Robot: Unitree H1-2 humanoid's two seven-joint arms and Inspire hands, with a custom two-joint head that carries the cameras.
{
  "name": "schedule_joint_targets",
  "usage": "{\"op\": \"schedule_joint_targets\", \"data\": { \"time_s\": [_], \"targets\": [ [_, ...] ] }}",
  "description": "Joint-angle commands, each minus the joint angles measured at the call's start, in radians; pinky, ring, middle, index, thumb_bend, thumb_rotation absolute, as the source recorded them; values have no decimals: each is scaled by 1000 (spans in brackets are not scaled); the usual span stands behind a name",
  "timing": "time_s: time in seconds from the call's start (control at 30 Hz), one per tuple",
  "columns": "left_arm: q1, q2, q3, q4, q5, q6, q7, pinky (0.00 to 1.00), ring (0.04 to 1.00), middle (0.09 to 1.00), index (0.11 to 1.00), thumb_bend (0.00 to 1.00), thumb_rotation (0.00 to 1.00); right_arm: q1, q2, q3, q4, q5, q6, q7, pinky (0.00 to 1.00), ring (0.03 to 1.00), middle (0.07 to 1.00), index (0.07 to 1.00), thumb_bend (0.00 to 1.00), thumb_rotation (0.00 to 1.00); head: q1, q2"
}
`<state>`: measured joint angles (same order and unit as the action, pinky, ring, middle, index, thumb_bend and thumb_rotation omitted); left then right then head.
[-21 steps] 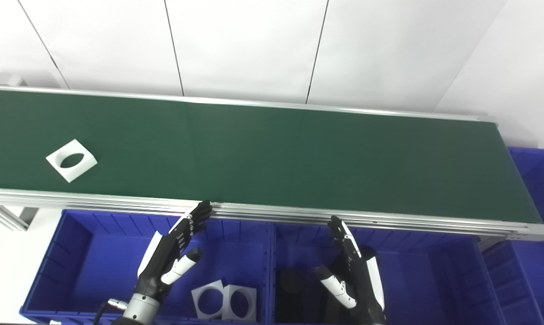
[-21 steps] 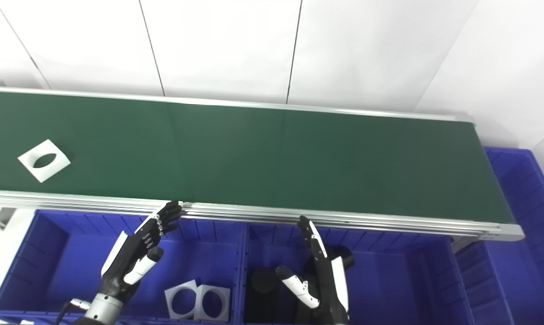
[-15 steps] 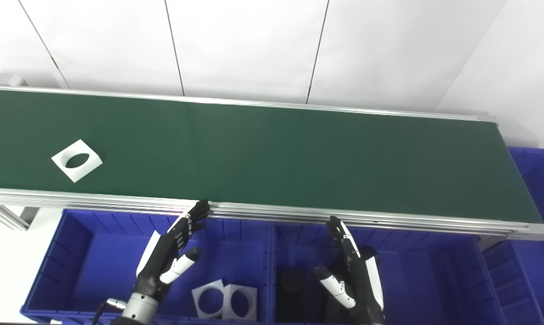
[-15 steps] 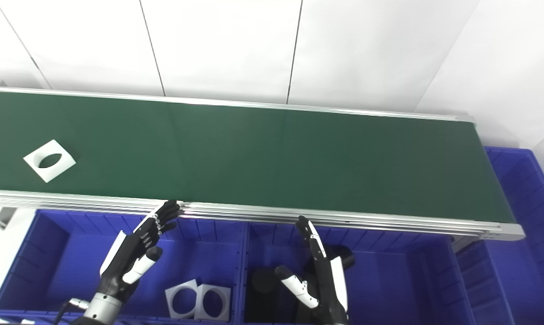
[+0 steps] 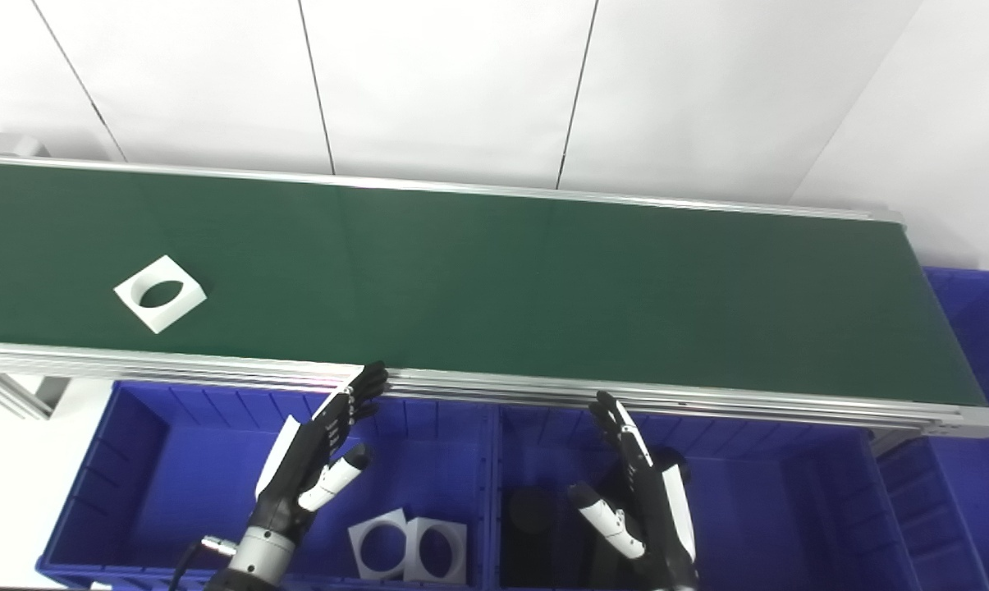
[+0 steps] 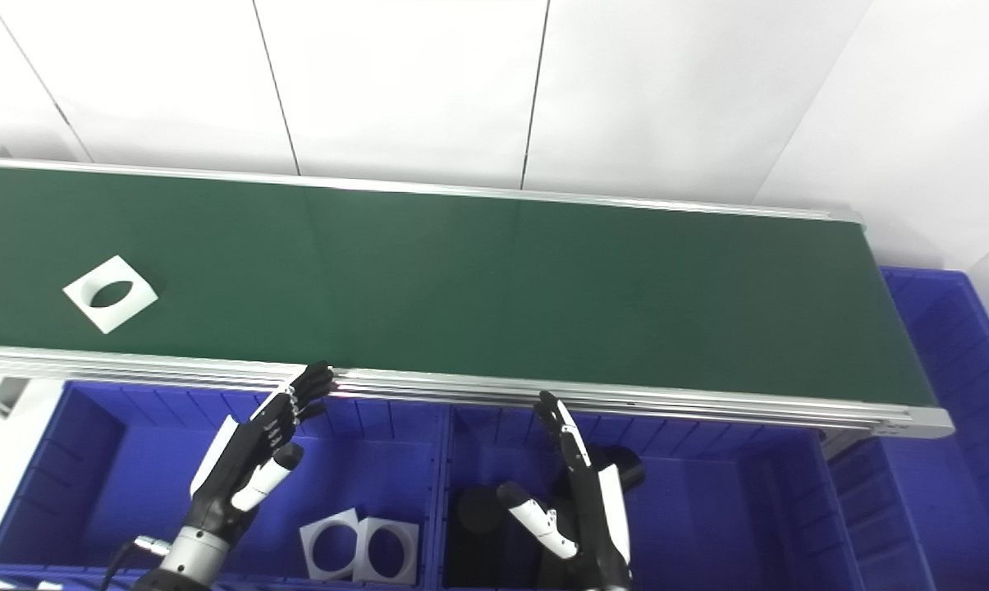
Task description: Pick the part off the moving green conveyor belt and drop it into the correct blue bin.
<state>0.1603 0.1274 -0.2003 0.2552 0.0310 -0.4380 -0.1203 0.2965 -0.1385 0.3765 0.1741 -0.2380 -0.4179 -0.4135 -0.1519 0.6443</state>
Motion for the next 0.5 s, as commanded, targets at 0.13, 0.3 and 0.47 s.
{"op": "schedule_joint_targets", "data": {
  "time_s": [0.13,0.3,0.47],
  "targets": [
    [-8,17,-22,-25,10,-32,31,858,896,901,898,760,833,11,-4,-2,-32,1,-52,-17,920,902,887,937,789,808,9,5],
    [2,26,-26,-35,-3,-32,25,868,897,905,899,758,825,20,2,-6,-38,-14,-52,-19,919,900,887,940,798,825,14,14],
    [18,28,-17,-56,-22,-32,3,875,900,905,896,748,800,25,7,-11,-47,-21,-52,-13,913,902,887,942,795,830,25,39]
  ]
}}
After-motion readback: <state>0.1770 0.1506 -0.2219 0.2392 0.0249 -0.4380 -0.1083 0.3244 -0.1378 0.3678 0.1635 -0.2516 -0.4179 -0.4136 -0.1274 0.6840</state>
